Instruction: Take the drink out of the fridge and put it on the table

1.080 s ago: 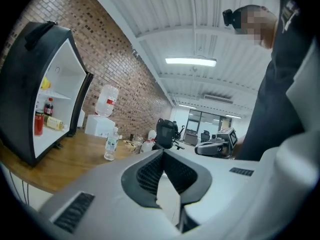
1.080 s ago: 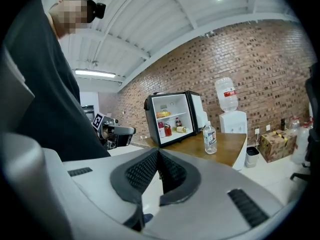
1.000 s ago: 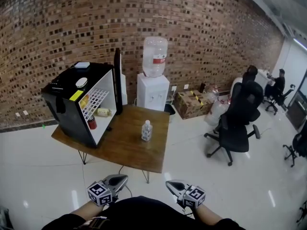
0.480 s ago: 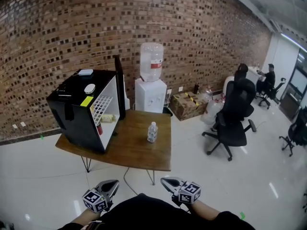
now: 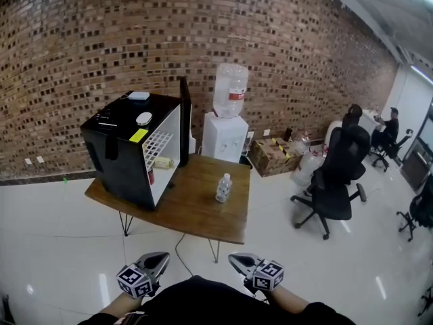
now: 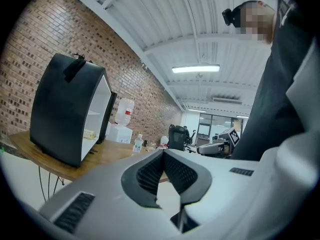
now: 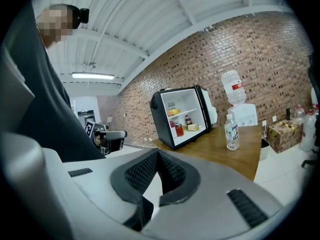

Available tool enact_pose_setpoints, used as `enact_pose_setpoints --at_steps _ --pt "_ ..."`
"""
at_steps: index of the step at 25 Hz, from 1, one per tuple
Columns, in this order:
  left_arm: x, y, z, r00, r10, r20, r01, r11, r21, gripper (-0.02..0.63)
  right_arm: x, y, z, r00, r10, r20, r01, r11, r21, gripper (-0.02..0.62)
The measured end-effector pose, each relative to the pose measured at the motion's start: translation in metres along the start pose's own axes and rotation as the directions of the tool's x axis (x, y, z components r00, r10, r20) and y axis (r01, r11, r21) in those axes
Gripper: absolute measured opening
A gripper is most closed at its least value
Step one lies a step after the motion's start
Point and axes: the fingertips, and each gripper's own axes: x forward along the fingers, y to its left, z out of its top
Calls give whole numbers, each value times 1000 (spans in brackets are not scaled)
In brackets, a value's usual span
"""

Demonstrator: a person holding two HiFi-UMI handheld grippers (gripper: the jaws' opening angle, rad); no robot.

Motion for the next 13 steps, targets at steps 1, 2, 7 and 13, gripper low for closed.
enact_pose_setpoints --at_steps 1,2,7,13 --pt "-1 -1 0 1000 3 1 -3 1000 0 2 0 -1 0 1000 2 -1 -2 1000 -2 0" --pt "-2 -1 -1 1000 7 2 -7 1000 2 2 1 -3 0 1000 4 -2 -4 1000 -6 0" --pt "-10 2 -3 999 37 4 -37 999 0 2 5 -4 5 1000 19 -8 -19 999 -27 0" --pt "-12 5 -3 999 40 2 -40 999 -6 2 8 -7 4 1000 20 -8 -20 999 -32 0"
